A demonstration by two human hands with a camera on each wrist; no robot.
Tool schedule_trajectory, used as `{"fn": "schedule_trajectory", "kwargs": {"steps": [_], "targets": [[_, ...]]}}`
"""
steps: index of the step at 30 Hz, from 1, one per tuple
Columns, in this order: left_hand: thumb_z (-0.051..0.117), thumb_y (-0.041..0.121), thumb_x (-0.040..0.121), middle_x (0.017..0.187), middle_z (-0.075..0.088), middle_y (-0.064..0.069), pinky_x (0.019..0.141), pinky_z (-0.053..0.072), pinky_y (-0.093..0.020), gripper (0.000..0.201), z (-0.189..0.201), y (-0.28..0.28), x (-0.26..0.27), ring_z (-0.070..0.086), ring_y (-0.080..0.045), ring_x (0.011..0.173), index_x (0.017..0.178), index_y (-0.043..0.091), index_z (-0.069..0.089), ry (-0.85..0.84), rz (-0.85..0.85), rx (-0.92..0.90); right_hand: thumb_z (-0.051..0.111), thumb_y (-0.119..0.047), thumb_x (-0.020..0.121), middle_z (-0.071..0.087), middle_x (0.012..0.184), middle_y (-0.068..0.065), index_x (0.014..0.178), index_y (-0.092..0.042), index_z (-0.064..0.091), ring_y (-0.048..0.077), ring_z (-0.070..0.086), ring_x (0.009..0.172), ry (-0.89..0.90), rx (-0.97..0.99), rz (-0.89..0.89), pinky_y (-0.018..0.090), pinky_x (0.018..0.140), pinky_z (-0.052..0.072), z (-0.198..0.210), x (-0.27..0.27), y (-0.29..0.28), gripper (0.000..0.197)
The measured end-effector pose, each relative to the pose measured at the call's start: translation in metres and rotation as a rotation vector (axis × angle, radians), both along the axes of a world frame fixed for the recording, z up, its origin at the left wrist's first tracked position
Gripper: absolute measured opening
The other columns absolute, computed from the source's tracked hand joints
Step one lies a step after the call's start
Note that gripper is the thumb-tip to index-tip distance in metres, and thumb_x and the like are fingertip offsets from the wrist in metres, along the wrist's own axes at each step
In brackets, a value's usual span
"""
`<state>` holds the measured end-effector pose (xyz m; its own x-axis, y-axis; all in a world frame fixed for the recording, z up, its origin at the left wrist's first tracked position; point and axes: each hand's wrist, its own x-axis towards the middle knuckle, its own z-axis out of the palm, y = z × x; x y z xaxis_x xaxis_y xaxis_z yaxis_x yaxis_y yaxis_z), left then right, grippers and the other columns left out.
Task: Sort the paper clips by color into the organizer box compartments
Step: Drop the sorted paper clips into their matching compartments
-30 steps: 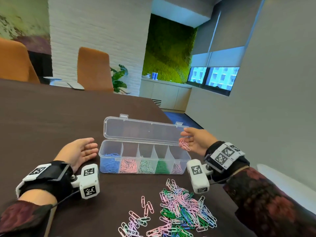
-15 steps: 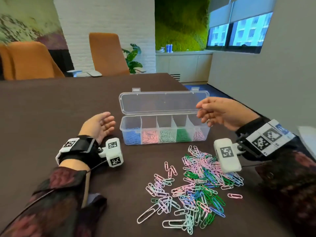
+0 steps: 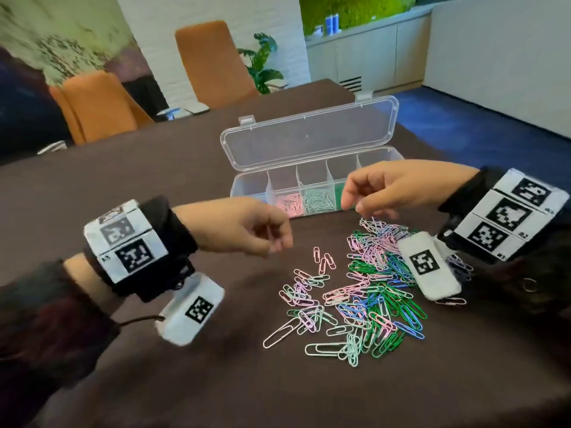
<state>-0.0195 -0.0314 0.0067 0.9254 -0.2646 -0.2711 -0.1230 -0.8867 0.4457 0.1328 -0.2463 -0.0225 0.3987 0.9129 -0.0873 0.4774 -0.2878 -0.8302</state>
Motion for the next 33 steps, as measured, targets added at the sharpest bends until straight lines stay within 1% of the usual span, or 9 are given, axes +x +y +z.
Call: {"fn": "schedule_trajectory", "kwargs": {"steps": [2, 5, 8, 11, 14, 18, 21, 24, 33], "targets": [[0.068, 0.012, 0.084, 0.081, 0.059, 0.016, 0.062, 0.038, -0.005, 0.019, -0.016, -0.005, 0.001, 0.054, 0.007, 0.066, 0.095, 0.026, 0.059, 0.022, -0.085, 0.241, 0.061, -0.016, 0.074, 0.054, 0.067, 0.0, 0.092, -0.015, 0.062, 0.01, 0.046, 0.054, -0.011, -0.008, 0.02, 0.023, 0.047, 0.036, -0.002, -0.003, 0.002, 0.018], [0.072, 0.02, 0.082, 0.088, 0.056, 0.008, 0.064, 0.038, -0.006, 0.025, -0.029, -0.011, 0.002, 0.051, 0.008, 0.071, 0.105, 0.019, 0.061, 0.028, -0.095, 0.247, 0.058, -0.003, 0.087, 0.054, 0.07, 0.002, 0.093, -0.015, 0.061, 0.009, 0.048, 0.059, -0.066, -0.018, 0.045, 0.017, 0.046, 0.038, -0.001, -0.006, 0.003, 0.013], [0.074, 0.025, 0.08, 0.089, 0.056, 0.002, 0.061, 0.037, -0.007, 0.026, -0.036, -0.023, 0.01, 0.05, 0.007, 0.068, 0.101, 0.018, 0.06, 0.02, -0.098, 0.243, 0.056, -0.003, 0.089, 0.057, 0.07, 0.001, 0.093, -0.016, 0.062, 0.009, 0.05, 0.059, -0.076, -0.019, 0.038, 0.018, 0.048, 0.04, -0.002, -0.005, 0.001, 0.015], [0.073, 0.025, 0.08, 0.088, 0.055, 0.001, 0.061, 0.036, -0.01, 0.021, -0.043, -0.033, 0.017, 0.049, 0.008, 0.066, 0.094, 0.018, 0.058, 0.005, -0.122, 0.283, 0.062, -0.014, 0.076, 0.057, 0.067, -0.001, 0.091, -0.017, 0.062, 0.009, 0.05, 0.057, -0.007, 0.018, 0.005, 0.019, 0.046, 0.039, -0.004, -0.005, 0.002, 0.015], [0.071, 0.023, 0.082, 0.087, 0.056, 0.001, 0.062, 0.036, -0.009, 0.014, -0.044, -0.037, 0.022, 0.049, 0.003, 0.064, 0.088, 0.014, 0.062, 0.005, -0.14, 0.299, 0.057, -0.022, 0.067, 0.058, 0.069, 0.001, 0.091, -0.017, 0.061, 0.009, 0.051, 0.057, 0.017, 0.015, -0.015, 0.02, 0.048, 0.04, -0.005, -0.003, 0.002, 0.025], [0.069, 0.021, 0.084, 0.083, 0.059, 0.004, 0.062, 0.037, -0.009, 0.012, -0.044, -0.034, 0.024, 0.051, -0.001, 0.065, 0.078, 0.022, 0.06, 0.001, -0.088, 0.222, 0.059, -0.021, 0.073, 0.062, 0.073, 0.004, 0.093, -0.017, 0.061, 0.014, 0.052, 0.063, 0.001, 0.009, -0.015, 0.024, 0.053, 0.043, -0.004, -0.003, 0.002, 0.021], [0.067, 0.018, 0.086, 0.074, 0.058, 0.014, 0.063, 0.037, -0.007, 0.018, -0.039, -0.027, 0.02, 0.052, 0.005, 0.063, 0.076, 0.027, 0.057, -0.063, 0.022, 0.08, 0.056, -0.003, 0.089, 0.061, 0.073, 0.004, 0.094, -0.014, 0.06, 0.012, 0.051, 0.06, -0.005, 0.027, -0.029, 0.023, 0.053, 0.041, -0.005, -0.004, 0.001, 0.013], [0.067, 0.017, 0.087, 0.068, 0.058, 0.016, 0.062, 0.036, -0.006, 0.017, -0.035, -0.02, 0.015, 0.051, 0.006, 0.059, 0.076, 0.027, 0.058, -0.115, 0.101, -0.006, 0.051, 0.001, 0.09, 0.06, 0.072, 0.004, 0.095, -0.012, 0.06, 0.01, 0.05, 0.057, 0.009, 0.046, -0.051, 0.021, 0.05, 0.04, -0.006, -0.004, 0.0, 0.017], [0.065, 0.016, 0.088, 0.066, 0.06, 0.015, 0.062, 0.039, -0.01, 0.012, -0.041, -0.014, 0.004, 0.05, -0.004, 0.059, 0.079, 0.023, 0.062, 0.065, 0.13, -0.051, 0.051, -0.001, 0.091, 0.062, 0.073, 0.001, 0.099, -0.01, 0.06, 0.007, 0.053, 0.057, -0.052, 0.03, -0.047, 0.021, 0.054, 0.045, -0.002, -0.006, 0.0, 0.015]]}}
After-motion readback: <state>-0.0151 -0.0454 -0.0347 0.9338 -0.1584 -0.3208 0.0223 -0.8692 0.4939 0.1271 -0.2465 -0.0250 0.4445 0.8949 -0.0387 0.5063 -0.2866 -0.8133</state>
